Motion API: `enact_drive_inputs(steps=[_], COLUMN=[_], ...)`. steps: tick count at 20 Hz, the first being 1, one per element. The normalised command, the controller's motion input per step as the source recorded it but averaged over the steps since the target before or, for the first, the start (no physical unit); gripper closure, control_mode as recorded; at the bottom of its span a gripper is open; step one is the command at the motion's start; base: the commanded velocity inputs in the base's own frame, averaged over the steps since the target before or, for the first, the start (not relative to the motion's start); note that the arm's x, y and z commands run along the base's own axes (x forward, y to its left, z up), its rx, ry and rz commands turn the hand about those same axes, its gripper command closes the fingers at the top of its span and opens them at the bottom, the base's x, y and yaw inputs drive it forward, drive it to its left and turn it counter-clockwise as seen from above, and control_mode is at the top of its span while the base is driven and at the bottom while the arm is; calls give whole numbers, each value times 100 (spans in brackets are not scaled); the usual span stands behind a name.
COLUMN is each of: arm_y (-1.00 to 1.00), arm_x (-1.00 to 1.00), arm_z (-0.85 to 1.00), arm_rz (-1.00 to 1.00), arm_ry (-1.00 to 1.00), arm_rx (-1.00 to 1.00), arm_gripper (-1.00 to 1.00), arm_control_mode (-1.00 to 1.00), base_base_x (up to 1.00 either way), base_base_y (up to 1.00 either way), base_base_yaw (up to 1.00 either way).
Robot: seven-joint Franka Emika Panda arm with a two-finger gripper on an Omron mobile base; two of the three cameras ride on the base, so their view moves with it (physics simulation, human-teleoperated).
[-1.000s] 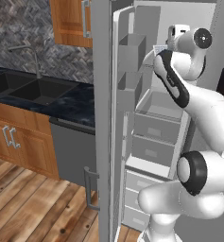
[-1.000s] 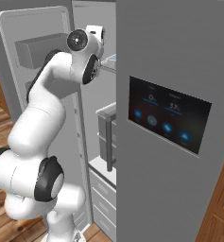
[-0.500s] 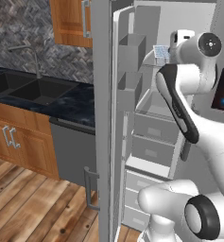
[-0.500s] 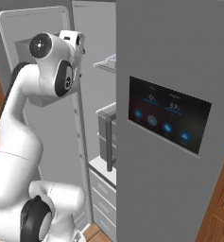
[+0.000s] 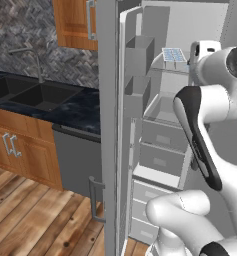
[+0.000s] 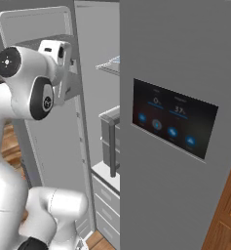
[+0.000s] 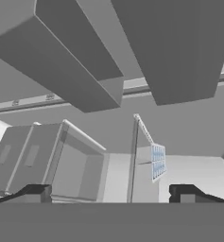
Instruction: The ice cube tray has been filled with water. Take the tray and place it in the freezer to make ice. Close the freezer door after placing the tray.
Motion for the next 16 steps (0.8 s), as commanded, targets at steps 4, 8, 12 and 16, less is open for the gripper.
enact_drive_inputs(steps=[4,8,12,16], arm_y=[1,0,0,0], arm_x=[-52,-24,-17,-23], arm_z=[0,0,-2,-9], arm_rz=[0,0,0,0], arm_ry=[0,0,-2,-10], arm_rx=[0,0,0,0], arm_gripper=[-100,-100,-100,-100], arm_control_mode=[-100,-100,-100,-100], base_base_x=[0,0,0,0], base_base_y=[0,0,0,0], base_base_yaw=[0,0,0,0])
